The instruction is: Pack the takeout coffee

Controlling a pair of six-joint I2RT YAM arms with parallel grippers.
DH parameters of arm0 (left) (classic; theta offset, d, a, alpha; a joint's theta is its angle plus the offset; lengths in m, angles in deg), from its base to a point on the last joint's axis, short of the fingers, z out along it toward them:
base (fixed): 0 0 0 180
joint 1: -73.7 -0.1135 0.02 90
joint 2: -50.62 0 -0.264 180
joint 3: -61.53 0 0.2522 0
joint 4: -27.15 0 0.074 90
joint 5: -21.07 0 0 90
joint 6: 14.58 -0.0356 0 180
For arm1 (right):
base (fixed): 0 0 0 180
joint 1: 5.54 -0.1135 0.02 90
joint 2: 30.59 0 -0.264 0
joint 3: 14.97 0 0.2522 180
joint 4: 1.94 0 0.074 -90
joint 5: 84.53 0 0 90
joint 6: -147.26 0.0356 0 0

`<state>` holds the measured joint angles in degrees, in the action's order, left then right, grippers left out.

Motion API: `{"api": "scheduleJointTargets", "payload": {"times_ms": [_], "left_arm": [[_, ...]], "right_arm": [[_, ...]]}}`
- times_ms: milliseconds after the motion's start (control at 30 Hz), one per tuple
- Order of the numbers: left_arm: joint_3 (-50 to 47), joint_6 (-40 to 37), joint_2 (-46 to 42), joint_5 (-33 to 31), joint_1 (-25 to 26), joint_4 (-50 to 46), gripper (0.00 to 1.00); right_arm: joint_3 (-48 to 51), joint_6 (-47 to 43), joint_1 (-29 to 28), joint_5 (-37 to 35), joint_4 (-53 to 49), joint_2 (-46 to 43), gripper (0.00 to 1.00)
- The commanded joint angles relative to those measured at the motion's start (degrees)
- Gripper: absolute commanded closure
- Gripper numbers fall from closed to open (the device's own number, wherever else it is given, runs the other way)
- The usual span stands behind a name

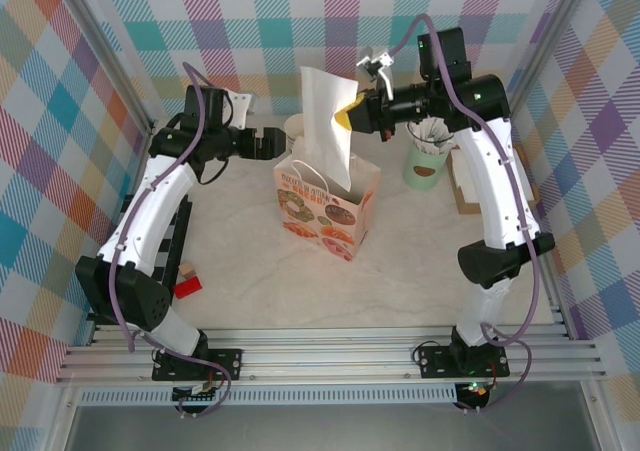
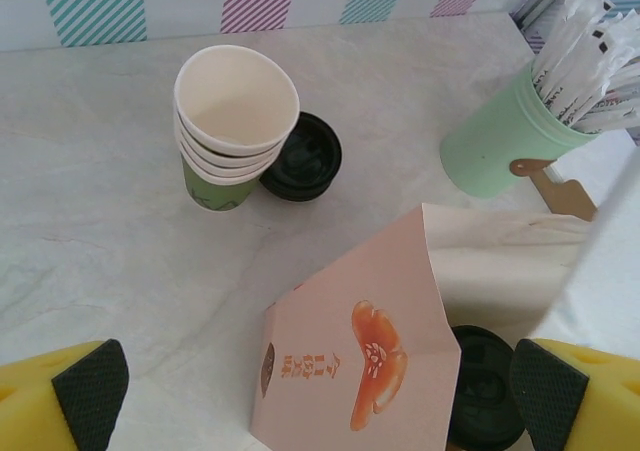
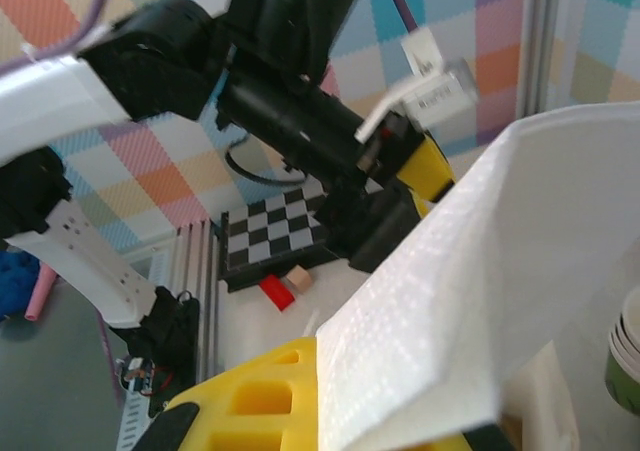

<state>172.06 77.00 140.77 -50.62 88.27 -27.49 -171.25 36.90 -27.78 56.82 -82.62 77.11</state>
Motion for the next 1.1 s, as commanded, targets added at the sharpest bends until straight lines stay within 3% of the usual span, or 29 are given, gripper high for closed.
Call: {"api": "scheduleJointTargets", "payload": {"times_ms": [0,200,367,633,733,900,1067], "left_arm": [[-0.5,3.2,-0.3,0.4,0.3,2.2,0.00],[-0.3,1.8,0.7,6.1,0.4,0.9,0.02],[0.8,-0.9,2.8,8.5,1.5,-3.6,0.07],[2.5,-2.0,5.6,7.1,3.4,-6.5,0.16],[2.3,-1.9,6.0,6.9,3.4,-6.9,0.21],[2.0,-2.0,6.1,6.7,3.4,-7.5,0.34],[1.9,-0.9,5.9,5.8,3.4,-6.8,0.65]], "right_arm": [[0.8,-5.3,-0.4,-4.0,-0.7,-1.5,1.00],[0.4,-12.0,-0.7,-3.2,-5.7,0.5,1.00],[2.1,-17.5,-3.3,-11.0,-8.6,1.6,1.00],[1.8,-22.9,-5.3,-22.6,-10.7,4.6,1.00],[2.0,-24.0,-5.7,-23.0,-11.7,4.8,1.00],[2.1,-24.6,-7.1,-20.2,-12.7,3.8,1.00],[3.3,-24.9,-7.3,-18.6,-14.1,2.7,1.00]]}}
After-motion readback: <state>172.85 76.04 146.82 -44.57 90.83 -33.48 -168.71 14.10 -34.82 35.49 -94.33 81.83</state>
